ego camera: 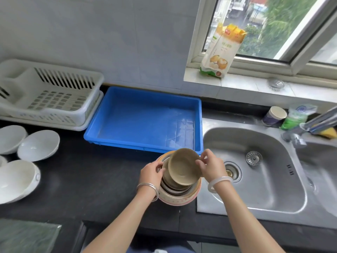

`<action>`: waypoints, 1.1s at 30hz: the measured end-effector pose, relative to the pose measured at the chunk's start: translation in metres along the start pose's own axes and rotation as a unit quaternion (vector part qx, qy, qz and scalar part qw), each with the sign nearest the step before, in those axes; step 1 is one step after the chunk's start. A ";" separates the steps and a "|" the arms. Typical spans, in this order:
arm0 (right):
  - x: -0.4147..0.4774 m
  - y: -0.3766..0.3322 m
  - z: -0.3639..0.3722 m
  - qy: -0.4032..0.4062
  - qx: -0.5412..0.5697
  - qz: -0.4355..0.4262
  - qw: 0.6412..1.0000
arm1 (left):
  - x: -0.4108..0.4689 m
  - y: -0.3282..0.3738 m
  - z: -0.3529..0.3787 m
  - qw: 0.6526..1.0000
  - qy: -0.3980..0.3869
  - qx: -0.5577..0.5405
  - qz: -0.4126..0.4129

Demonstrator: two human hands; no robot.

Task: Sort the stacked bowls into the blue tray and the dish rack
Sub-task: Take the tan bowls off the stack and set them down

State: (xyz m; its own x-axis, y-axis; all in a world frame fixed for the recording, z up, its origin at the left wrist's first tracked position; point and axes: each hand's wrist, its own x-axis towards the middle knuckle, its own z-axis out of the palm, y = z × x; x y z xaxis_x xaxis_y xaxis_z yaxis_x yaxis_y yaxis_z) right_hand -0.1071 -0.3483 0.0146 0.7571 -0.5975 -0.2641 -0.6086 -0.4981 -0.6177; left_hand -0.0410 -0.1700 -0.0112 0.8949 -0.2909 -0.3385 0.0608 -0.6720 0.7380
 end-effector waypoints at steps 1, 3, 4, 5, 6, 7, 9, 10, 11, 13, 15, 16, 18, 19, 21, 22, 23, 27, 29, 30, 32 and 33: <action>-0.001 0.002 -0.003 0.004 0.016 0.006 1.000 | 0.001 0.001 0.001 1.000 0.002 0.006 -0.002; -0.002 0.004 -0.007 0.010 0.038 0.014 0.999 | 0.001 0.004 0.003 1.000 0.013 0.027 -0.005; -0.003 0.006 -0.009 0.013 0.048 0.019 0.999 | 0.001 0.006 0.004 0.999 0.020 0.037 -0.005; -0.004 0.007 -0.010 0.016 0.060 0.024 0.998 | 0.001 0.008 0.005 0.998 0.029 0.046 -0.003; -0.004 0.008 -0.011 0.019 0.074 0.029 0.997 | 0.000 0.010 0.006 0.998 0.039 0.055 0.002; -0.004 0.009 -0.012 0.023 0.085 0.033 0.996 | 0.000 0.012 0.007 0.997 0.048 0.063 0.009; -0.005 0.011 -0.014 0.031 0.103 0.039 0.993 | 0.000 0.015 0.007 0.997 0.057 0.059 0.015; -0.006 0.011 -0.016 0.036 0.113 0.042 0.992 | 0.001 0.017 0.006 0.997 0.056 0.048 0.014; -0.006 0.011 -0.017 0.039 0.121 0.043 0.991 | 0.001 0.018 0.005 0.998 0.054 0.034 0.011; -0.005 0.009 -0.020 0.041 0.129 0.039 0.990 | 0.002 0.020 0.002 0.998 0.055 0.014 0.006; -0.005 0.005 -0.024 0.040 0.143 0.027 0.988 | 0.003 0.021 -0.004 0.998 0.067 -0.009 0.002; -0.005 0.002 -0.026 0.044 0.155 0.019 0.987 | 0.003 0.022 -0.008 0.997 0.076 -0.023 0.001; -0.004 -0.007 -0.027 0.053 0.182 0.006 0.982 | 0.004 0.022 -0.019 0.994 0.095 -0.048 -0.002; -0.003 -0.013 -0.028 0.057 0.192 0.001 0.980 | 0.004 0.021 -0.026 0.993 0.104 -0.058 -0.004; 0.000 -0.026 -0.027 0.054 0.195 -0.010 0.979 | 0.005 0.017 -0.041 0.989 0.124 -0.076 -0.011; 0.001 -0.033 -0.025 0.045 0.192 -0.015 0.980 | 0.005 0.013 -0.049 0.987 0.134 -0.082 -0.018; 0.003 -0.041 -0.021 0.035 0.187 -0.020 0.982 | 0.005 0.008 -0.058 0.985 0.143 -0.088 -0.028; 0.011 -0.072 0.005 -0.005 0.163 -0.042 0.986 | 0.002 -0.021 -0.091 0.973 0.187 -0.111 -0.075; 0.016 -0.087 0.026 -0.027 0.138 -0.059 0.988 | -0.003 -0.041 -0.107 0.963 0.214 -0.123 -0.105; 0.018 -0.094 0.037 -0.041 0.129 -0.063 0.989 | -0.006 -0.053 -0.114 0.957 0.226 -0.133 -0.123; 0.021 -0.108 0.063 -0.082 0.138 -0.054 0.986 | -0.012 -0.078 -0.127 0.942 0.252 -0.156 -0.159; 0.023 -0.115 0.076 -0.107 0.150 -0.046 0.982 | -0.016 -0.090 -0.133 0.933 0.265 -0.166 -0.176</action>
State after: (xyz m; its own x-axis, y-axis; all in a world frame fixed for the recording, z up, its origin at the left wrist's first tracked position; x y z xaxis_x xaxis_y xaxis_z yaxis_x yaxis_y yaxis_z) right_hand -0.0018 -0.2564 0.0230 0.8580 -0.3972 -0.3255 -0.4612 -0.3171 -0.8287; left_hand -0.0017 -0.0142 0.0049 0.8812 0.3451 -0.3232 0.4477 -0.3892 0.8051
